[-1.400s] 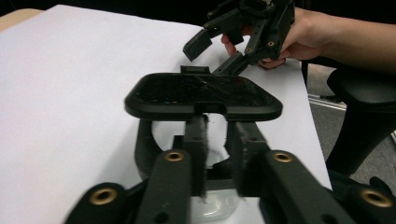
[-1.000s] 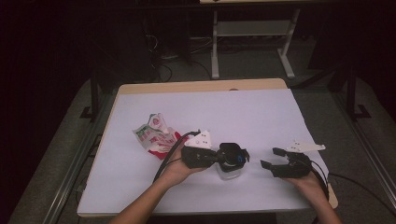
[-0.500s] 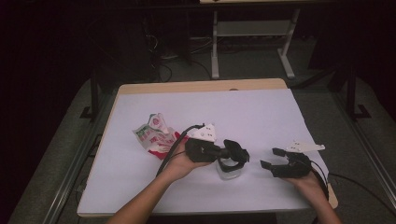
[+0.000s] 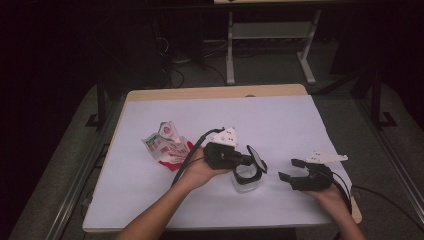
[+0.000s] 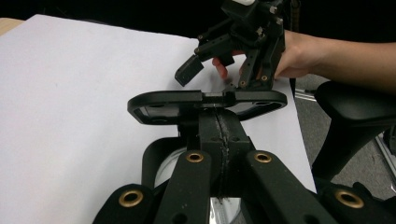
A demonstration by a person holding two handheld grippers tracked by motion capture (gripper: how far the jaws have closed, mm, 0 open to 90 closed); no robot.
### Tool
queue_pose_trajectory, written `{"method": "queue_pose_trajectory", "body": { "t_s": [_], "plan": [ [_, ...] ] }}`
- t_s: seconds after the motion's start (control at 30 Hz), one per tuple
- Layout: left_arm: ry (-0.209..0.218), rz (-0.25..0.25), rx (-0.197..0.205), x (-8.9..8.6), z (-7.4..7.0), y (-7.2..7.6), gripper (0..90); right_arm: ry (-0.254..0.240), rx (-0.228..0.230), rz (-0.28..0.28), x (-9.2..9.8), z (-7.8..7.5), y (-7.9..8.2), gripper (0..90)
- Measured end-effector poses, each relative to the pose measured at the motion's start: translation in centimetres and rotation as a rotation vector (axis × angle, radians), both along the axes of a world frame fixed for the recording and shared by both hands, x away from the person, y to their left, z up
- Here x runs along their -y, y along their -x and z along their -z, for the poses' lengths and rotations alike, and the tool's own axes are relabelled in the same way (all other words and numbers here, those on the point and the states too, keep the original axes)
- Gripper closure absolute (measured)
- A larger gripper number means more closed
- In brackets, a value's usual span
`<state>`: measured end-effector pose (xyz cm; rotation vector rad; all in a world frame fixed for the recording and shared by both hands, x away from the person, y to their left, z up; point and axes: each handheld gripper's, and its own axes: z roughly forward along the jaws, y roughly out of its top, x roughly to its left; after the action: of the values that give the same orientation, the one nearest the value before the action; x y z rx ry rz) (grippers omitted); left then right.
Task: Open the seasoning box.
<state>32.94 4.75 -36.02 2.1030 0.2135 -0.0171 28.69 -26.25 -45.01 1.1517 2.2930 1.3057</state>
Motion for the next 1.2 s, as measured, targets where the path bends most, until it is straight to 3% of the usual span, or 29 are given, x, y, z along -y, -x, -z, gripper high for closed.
{"method": "queue_pose_trajectory", "body": {
  "t_s": [0.5,1.2],
  "plan": [
    [-0.009,0.008,0.007,1.8,-0.7,-0.7,89.9,0.001,0.001,-0.001,0.0,0.0,0.0,23.5],
    [-0.015,0.024,-0.002,3.8,-0.6,-1.3,89.9,0.001,0.004,-0.005,0.1,0.0,0.0,23.5]
  ]
}}
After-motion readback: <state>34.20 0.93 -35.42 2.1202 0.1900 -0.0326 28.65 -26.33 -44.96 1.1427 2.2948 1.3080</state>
